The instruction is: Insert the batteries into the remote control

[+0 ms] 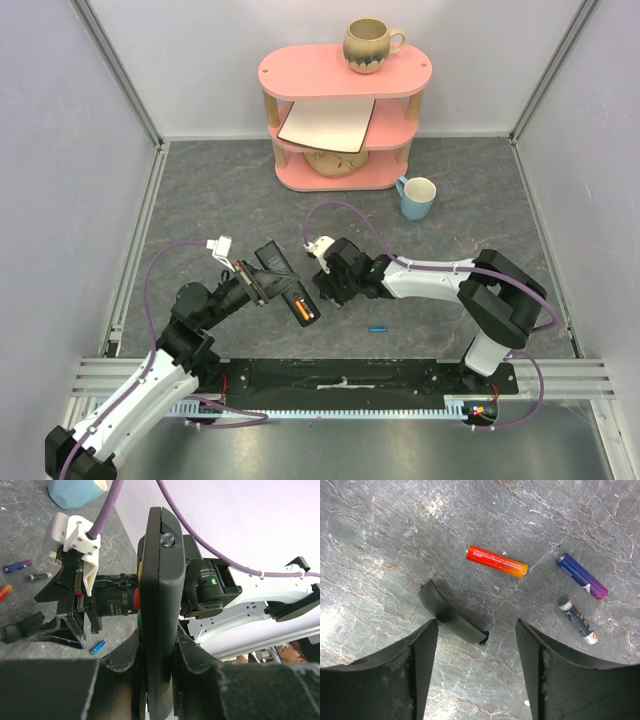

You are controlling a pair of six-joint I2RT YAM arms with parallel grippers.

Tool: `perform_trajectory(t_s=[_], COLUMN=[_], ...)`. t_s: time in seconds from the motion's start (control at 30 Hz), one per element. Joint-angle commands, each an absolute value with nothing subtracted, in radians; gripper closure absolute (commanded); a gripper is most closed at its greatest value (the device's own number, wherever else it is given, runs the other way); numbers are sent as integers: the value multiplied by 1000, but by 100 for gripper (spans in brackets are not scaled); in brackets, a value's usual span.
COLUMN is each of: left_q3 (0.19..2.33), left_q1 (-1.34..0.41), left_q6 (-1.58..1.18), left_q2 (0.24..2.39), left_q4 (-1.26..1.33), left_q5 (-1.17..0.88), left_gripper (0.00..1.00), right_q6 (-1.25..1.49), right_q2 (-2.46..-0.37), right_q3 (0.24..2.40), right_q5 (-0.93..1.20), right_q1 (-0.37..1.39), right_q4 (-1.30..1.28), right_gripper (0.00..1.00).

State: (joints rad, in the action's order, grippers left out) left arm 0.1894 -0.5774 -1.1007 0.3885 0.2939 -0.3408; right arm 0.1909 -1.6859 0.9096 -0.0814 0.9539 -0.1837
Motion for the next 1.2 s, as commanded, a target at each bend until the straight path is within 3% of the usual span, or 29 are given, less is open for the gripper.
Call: perform_trajectory(t_s=[0.0,0.1,0.27,0.37,0.6,0.97,1.17], left_q3=[186,186,189,189,189,195,195], left_q1=[-569,-569,-569,-571,-569,-569,-569], left_q6=[-1080,-1081,-1081,-1083,-1086,-1094,-1095], left_q2=[394,396,400,408,408,413,414], left_q4=[342,344,348,356,364,362,359], left_q5=[-333,-333,-334,-336,-339,-334,-344], left_gripper=[98,98,98,98,98,98,98], right_q6=[210,219,271,290,464,857,922], right_q2=[-1652,-1644,-1585,-1540,-1470,-1582,-1663], right_q3=[894,888,874,871,859,919,977], right_q5=[-78,-75,-117,-124,-140,-340,-434], right_q1=[960,960,960,959,960,1046,1095], right_q4=[-127,-127,-133,-138,-140,-279,-350], right_gripper=[32,35,18,16,17,21,16])
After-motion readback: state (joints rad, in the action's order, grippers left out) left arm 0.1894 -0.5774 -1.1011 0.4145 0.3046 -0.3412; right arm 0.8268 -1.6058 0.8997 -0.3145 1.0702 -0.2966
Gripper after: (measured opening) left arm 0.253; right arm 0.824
